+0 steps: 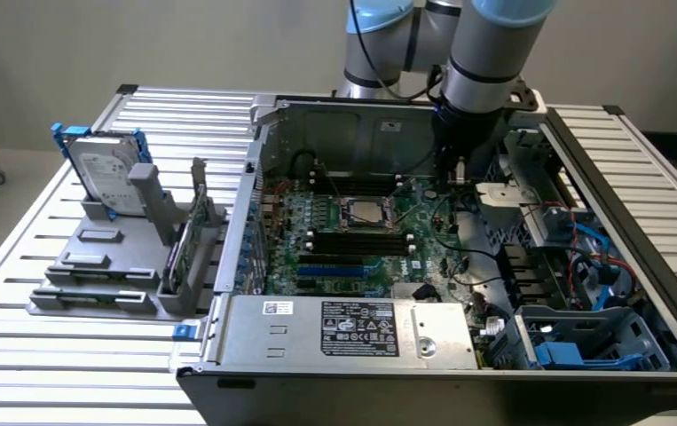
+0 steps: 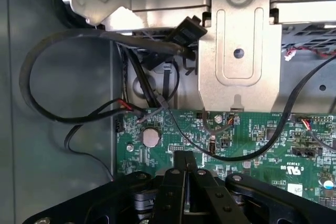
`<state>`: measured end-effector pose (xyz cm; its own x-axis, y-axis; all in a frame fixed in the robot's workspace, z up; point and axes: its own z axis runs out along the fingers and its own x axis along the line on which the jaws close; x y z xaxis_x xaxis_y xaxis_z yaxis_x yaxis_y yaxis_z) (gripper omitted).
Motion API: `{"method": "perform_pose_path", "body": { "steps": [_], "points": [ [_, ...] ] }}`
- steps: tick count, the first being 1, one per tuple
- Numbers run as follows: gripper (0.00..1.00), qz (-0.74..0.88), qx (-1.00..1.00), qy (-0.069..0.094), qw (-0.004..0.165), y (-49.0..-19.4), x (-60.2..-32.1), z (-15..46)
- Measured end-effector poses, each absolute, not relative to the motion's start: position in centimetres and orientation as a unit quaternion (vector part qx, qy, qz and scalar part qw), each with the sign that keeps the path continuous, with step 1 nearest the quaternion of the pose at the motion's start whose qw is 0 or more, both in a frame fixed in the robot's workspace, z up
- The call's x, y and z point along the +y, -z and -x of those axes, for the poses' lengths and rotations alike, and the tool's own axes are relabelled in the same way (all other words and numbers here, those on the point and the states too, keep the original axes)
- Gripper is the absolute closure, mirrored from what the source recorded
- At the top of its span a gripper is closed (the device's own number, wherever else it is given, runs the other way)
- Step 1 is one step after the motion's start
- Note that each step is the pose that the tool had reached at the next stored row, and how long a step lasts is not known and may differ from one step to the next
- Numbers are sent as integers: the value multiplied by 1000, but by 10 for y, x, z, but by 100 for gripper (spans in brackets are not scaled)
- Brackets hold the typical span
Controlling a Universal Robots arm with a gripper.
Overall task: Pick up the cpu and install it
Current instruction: 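Close the cpu cover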
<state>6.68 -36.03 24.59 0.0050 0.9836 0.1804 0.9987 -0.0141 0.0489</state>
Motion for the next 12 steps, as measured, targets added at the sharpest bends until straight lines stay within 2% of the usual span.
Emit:
{"method": "perform_pose_path", "body": {
  "steps": [4, 12],
  "points": [
    [89, 707, -701, 81, 48, -244, -359, -63],
    [89, 707, -701, 60, 71, -243, -358, -63]
  ]
}}
